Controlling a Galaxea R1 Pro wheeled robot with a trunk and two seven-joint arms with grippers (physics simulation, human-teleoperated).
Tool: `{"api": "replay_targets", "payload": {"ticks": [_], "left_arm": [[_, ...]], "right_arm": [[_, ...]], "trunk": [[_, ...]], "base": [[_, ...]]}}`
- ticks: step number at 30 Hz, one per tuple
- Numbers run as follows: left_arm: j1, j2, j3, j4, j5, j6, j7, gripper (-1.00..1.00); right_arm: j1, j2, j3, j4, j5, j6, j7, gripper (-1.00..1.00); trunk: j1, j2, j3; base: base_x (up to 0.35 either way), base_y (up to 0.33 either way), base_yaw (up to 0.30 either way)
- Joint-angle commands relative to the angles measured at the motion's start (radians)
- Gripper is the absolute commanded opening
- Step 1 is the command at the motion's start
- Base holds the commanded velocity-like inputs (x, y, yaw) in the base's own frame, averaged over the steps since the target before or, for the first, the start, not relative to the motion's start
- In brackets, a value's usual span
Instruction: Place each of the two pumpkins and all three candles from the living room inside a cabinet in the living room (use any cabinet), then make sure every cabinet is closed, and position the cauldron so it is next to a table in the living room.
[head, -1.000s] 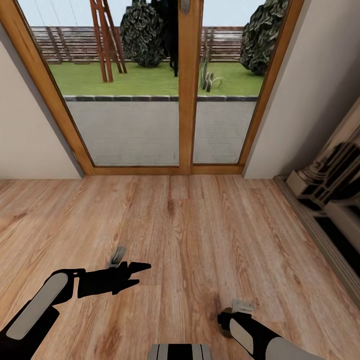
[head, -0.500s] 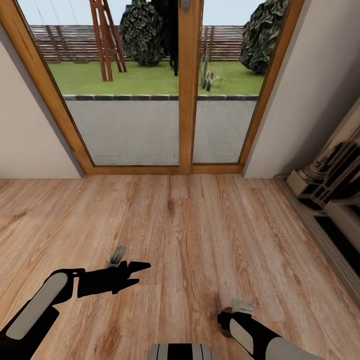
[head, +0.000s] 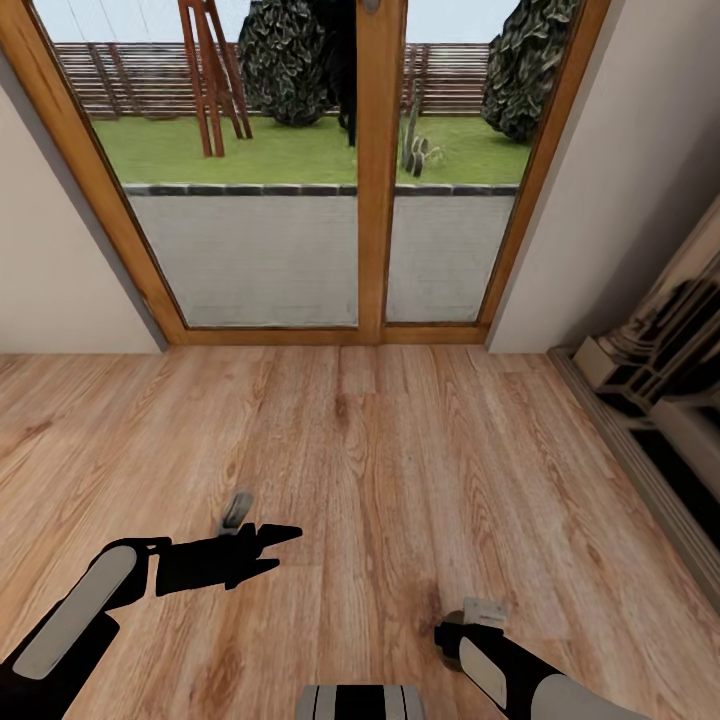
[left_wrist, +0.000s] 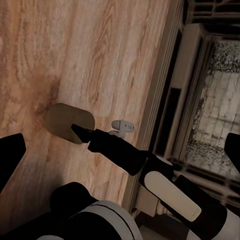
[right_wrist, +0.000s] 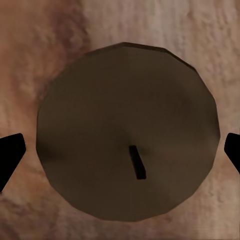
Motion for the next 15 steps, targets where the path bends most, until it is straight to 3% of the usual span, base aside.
{"api": "replay_targets", "payload": {"ticks": [1,15], "left_arm": [[-0.001,0.001,-0.001,-0.001,0.011,0.001,0.01,1.0],[-0.001,0.001,-0.001,-0.001,0.011,0.0,0.01,1.0]], "right_arm": [[-0.001,-0.001,0.006,-0.002,-0.003,0.002,-0.003,1.0],[-0.001,-0.001,0.006,-0.001,-0.003,-0.017,0.008,1.0]], "trunk": [[0.0,0.0,-0.001],[0.0,0.0,-0.001]], "base": [[0.0,0.0,0.0],[0.0,0.0,0.0]]}}
